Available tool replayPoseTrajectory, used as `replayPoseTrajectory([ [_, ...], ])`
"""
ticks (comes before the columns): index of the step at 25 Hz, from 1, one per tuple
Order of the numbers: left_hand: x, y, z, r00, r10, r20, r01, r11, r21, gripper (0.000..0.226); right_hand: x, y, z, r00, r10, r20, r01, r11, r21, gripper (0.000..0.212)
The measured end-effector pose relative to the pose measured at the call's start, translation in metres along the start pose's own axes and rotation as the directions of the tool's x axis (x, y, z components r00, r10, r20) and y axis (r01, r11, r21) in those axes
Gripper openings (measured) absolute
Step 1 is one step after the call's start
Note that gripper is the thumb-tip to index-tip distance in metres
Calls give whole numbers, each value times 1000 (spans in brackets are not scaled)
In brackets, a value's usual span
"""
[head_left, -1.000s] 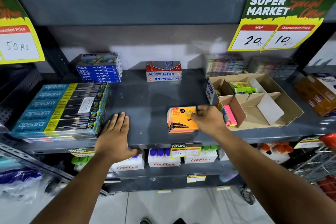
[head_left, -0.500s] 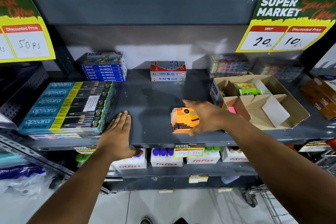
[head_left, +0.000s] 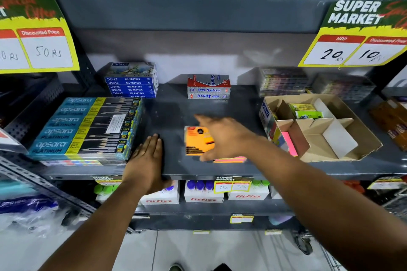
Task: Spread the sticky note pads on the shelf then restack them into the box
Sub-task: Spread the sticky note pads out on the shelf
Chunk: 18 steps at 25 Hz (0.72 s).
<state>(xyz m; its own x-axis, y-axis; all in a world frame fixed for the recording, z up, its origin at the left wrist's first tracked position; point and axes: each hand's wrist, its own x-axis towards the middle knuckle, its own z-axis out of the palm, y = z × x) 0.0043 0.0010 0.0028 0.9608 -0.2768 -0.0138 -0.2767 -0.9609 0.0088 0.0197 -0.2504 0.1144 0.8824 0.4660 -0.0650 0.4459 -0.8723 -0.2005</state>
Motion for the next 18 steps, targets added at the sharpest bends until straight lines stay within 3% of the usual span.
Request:
replayPoseTrajectory([
  [5, 1, 0, 0, 1000, -26, 10, 26, 1000, 1, 128, 31, -32, 45, 994, 4, 111, 13, 988, -153, 119],
  [10, 1, -2, 3, 1000, 7, -26, -7, 1000, 2, 128, 22, -19, 26, 988, 23, 156, -12, 997, -74, 124],
  [15, 1, -2, 5, 1000, 10, 3, -10, 999, 45, 132, -13, 33, -10, 955, 115, 272, -83, 989, -125, 123],
  [18, 0, -1, 4, 1000, 8, 2, -9, 999, 46, 130, -21, 40, -3, 943, 155, 296, -148, 988, -46, 122],
])
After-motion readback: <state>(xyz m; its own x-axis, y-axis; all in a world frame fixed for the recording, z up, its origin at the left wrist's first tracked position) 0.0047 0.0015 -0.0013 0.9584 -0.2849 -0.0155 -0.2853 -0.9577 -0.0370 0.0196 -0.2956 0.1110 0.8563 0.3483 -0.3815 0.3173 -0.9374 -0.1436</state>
